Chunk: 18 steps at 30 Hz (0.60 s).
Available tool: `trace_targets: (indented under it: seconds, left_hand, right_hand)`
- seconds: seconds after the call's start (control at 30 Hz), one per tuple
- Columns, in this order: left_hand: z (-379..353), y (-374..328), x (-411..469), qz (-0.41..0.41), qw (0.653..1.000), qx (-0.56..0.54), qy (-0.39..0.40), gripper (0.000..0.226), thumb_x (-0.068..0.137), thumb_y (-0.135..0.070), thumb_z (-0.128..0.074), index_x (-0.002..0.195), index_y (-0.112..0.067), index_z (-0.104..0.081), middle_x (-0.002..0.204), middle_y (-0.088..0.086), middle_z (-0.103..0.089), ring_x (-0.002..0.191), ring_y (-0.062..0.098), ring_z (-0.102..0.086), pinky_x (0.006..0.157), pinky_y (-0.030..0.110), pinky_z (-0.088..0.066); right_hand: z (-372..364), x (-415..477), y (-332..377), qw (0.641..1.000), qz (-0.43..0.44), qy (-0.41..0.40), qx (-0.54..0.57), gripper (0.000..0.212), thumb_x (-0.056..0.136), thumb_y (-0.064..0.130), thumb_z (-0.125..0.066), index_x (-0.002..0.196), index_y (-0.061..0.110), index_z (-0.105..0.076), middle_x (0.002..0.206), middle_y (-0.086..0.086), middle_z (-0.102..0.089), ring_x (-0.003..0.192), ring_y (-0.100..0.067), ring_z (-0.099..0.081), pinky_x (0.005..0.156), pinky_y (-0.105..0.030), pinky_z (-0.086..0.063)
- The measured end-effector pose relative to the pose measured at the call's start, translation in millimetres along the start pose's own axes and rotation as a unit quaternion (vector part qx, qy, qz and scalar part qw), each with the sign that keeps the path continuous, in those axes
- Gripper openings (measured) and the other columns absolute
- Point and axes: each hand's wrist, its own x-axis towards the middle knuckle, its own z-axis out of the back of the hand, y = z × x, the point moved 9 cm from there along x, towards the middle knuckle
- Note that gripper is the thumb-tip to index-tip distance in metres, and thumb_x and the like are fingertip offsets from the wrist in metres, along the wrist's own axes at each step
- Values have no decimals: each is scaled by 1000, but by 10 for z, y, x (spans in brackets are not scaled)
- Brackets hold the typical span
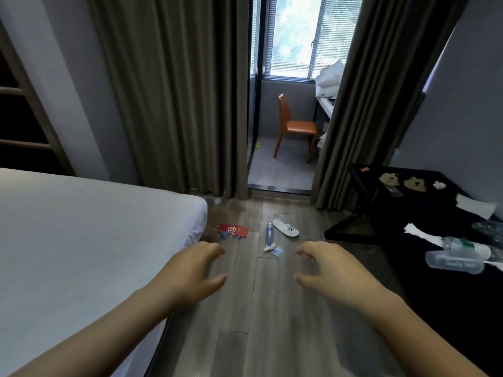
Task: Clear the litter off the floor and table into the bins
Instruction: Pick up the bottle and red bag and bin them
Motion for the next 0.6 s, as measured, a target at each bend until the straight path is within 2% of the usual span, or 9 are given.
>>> trace_targets:
  seconds: [0.17,0.3,0.43,0.6]
  left_hand:
    - [70,492,890,-3,1000,-21,4,51,86,-46,-62,133,-30,-48,132,-10,-53,112,5,-54,89,15,-43]
    - [7,803,1513,-15,999,-33,27,47,85,-45,-62,128,-30,-52,125,-11,-56,97,-1,-51,84,11,-42]
    - [-110,1011,2060,-15,998,-44,46,42,85,-44,-62,124,-30,-54,119,-12,-57,91,1,-50,78,11,-43]
    - [-251,1253,2806,-15,997,-52,58,41,85,-44,-62,123,-28,-54,115,-12,-58,87,1,-50,70,8,-37]
  right_hand:
    - [-117,944,-114,999,-33,39,-11,49,83,41,-64,129,30,-51,122,10,-57,114,-9,-52,94,-27,-44]
    - [-237,1531,-217,997,-54,48,-12,48,82,42,-66,127,29,-53,117,8,-60,108,-10,-56,90,-27,-46]
    - [-375,2078,-360,995,-72,73,0,48,82,43,-66,125,27,-55,117,6,-61,109,-13,-57,90,-30,-47]
    - [-539,2858,-620,992,-82,94,15,48,83,47,-64,127,30,-53,122,7,-57,111,-10,-55,91,-28,-47]
